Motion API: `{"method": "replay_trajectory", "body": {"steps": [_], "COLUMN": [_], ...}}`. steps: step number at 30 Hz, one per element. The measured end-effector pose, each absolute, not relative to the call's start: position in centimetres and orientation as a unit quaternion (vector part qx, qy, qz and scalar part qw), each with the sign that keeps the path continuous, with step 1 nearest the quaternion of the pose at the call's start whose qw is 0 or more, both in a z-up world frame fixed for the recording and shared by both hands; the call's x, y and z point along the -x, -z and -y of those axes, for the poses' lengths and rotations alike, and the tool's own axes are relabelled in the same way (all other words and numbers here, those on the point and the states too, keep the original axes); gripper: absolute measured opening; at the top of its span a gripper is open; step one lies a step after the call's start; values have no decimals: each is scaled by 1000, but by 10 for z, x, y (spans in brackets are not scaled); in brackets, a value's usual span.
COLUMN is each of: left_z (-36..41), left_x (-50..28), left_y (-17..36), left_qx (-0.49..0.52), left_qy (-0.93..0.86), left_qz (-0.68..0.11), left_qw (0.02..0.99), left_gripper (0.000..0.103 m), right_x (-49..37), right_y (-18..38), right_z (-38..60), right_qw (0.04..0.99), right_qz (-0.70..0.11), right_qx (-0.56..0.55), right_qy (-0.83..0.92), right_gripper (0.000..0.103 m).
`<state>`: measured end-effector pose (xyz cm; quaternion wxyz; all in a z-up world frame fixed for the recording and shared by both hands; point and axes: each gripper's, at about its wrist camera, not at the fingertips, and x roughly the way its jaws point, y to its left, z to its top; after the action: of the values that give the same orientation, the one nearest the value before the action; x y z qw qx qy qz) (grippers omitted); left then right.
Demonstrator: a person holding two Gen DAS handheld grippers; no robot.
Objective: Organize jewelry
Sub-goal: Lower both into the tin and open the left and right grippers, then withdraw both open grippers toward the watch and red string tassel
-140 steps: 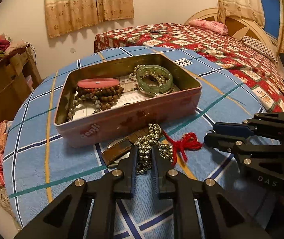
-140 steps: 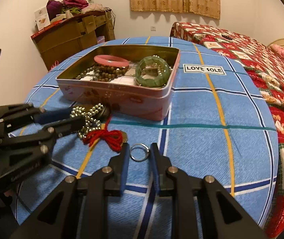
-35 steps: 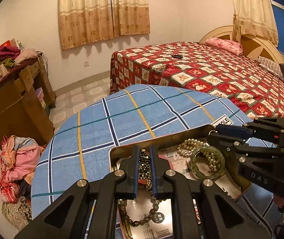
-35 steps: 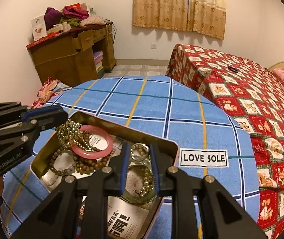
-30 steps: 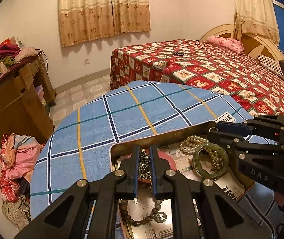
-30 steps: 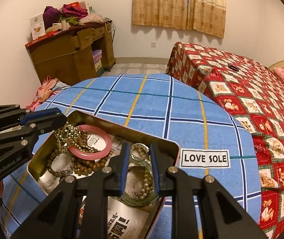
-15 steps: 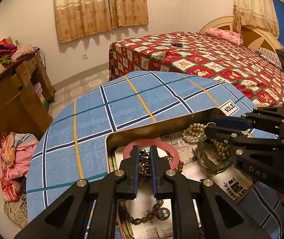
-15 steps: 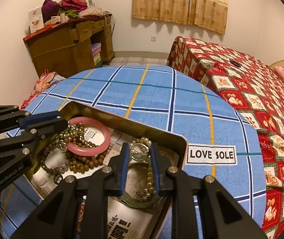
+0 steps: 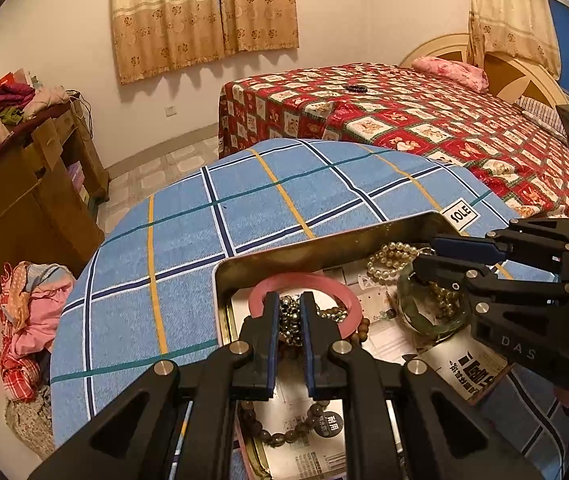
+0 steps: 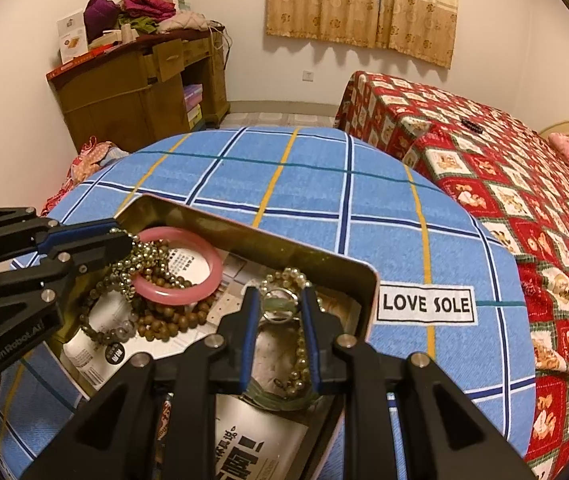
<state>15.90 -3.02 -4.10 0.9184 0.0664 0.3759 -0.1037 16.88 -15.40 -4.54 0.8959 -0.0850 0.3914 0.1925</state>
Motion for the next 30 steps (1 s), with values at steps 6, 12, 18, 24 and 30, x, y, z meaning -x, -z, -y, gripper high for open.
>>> {"method": "replay_trajectory", "body": {"steps": [6,12,18,24,30], "left_z": [30,26,24,19,15], "left_x": [-157,-151,-148,-143,-130], "left_y": [40,32,30,34,33], "left_qx": [-70,-61,-67,-60,-58], "left_qy": [93,75,69,66,62], "left_qz": [-376,-359,-360,-367,-364], "left_qw": [919,928,928,926,928], "left_gripper": [23,89,89,89,89], "right_x": [-169,-161,-154,-148,-137], "right_y": [46,42,42,43,42], "right_z": [161,163,163,165,170], "right_qw": [898,904,905,905,907], "right_qz": [-391,-379,-378,-379,-377], "right_qx": [76,73,78,79,75], "right_qy": [-188,-182,-177,-175,-174], "right_gripper": [39,61,72,76,76]}}
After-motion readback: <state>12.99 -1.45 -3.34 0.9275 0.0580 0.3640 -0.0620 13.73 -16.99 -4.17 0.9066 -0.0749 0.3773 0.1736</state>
